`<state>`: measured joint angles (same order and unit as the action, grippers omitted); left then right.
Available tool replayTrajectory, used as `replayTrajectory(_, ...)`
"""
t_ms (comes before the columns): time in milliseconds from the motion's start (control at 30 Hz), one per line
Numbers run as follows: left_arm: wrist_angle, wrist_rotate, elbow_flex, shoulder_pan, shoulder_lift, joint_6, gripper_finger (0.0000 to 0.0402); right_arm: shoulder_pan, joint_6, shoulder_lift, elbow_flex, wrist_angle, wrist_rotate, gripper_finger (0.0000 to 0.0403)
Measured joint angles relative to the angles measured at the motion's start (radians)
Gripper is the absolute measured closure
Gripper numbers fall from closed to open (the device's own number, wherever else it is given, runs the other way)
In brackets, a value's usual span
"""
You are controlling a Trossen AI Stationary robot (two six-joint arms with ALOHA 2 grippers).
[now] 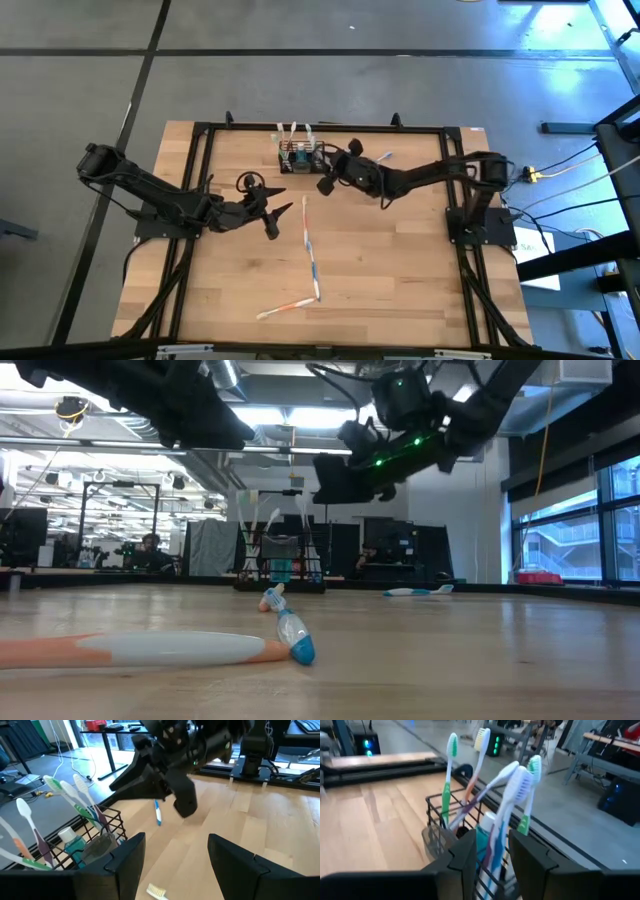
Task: Pick & Place toothbrushing station
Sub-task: Put the bottom blue toothbrush into the black wire organizer
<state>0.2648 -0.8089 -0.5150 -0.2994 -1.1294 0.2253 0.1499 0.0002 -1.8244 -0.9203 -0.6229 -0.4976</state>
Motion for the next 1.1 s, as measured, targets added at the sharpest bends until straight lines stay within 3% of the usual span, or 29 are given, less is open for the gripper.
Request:
replayTrajectory(333,-0.008,0.000,0.000,0.000,0.000,0.001,0.0190,-0.029,0.021,0.225,0.000,0.454,0.016,0.0285)
replayTrajectory(500,-0.009,0.013,0.000,0.000,0.000,0.001,0.0190,-0.032,0.106,0.317,-0.001,0.699,0.020,0.0285)
replayTrajectory(667,-0.013,0.071,0.000,0.000,0.000,0.001,0.0190,-0.039,0.239,0.363,-0.001,0.881,0.117,0.0285)
replayTrajectory(933,-0.062,0.096,0.000,0.000,0.000,0.055,0.0190,-0.087,0.484,0.366,-0.001,0.924,0.393,0.0285)
replayTrajectory(1100,-0.164,0.203,0.000,0.000,0.000,0.159,0.0190,-0.143,0.566,0.365,-0.001,0.906,0.438,0.0285)
